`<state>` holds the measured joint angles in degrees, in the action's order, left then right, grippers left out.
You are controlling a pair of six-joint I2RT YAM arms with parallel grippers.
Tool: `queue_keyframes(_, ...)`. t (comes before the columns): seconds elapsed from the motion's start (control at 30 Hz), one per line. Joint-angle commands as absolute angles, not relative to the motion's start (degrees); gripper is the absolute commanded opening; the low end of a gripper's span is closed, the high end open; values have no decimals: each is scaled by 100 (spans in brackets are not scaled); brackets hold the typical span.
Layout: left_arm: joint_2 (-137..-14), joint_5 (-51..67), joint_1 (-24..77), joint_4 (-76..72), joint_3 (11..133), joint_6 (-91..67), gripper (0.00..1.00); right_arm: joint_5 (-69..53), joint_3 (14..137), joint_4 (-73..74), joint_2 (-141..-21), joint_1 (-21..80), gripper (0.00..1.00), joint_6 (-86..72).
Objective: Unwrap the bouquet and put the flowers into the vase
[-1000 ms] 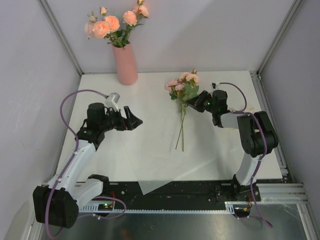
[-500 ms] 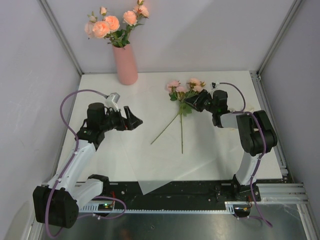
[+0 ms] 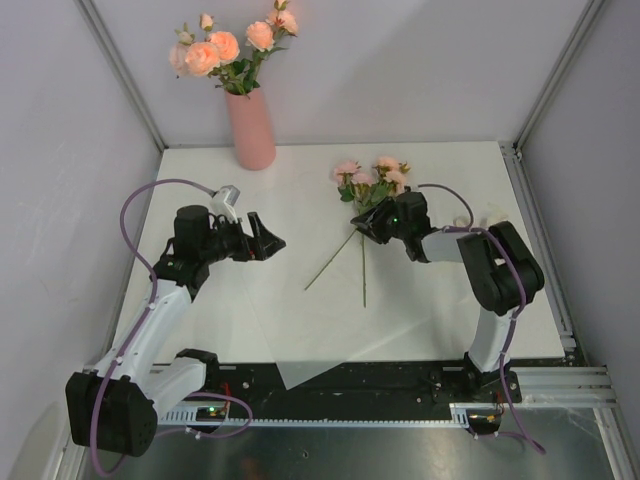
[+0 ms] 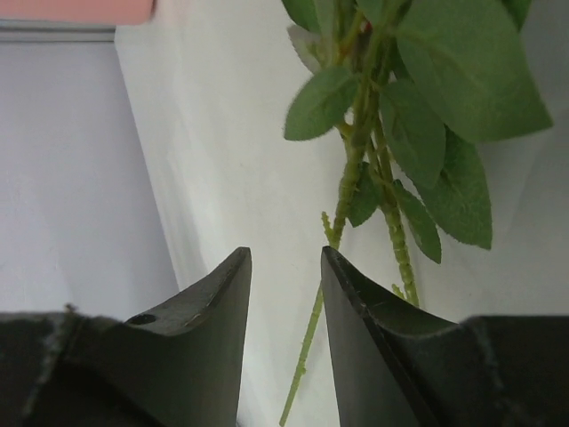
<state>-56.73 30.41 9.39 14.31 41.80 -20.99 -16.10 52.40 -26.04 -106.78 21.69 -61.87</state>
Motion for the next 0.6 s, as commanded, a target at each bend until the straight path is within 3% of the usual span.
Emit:
queue_keyframes(0.0,-5524,3127,970,1337,4397,-2061,95,-1036,5342,-2740,-10943,2332,43,-6761)
queue_keyframes(0.27,-5485,3109,970,1341,4399,-2065,95,-342,5400,-2208,-10928,2498,45,-6902)
queue_keyframes(0.57,-5503,3127,977,1338,4399,-2028,95,-533,5414,-3078,-11365,2492,43,-7152)
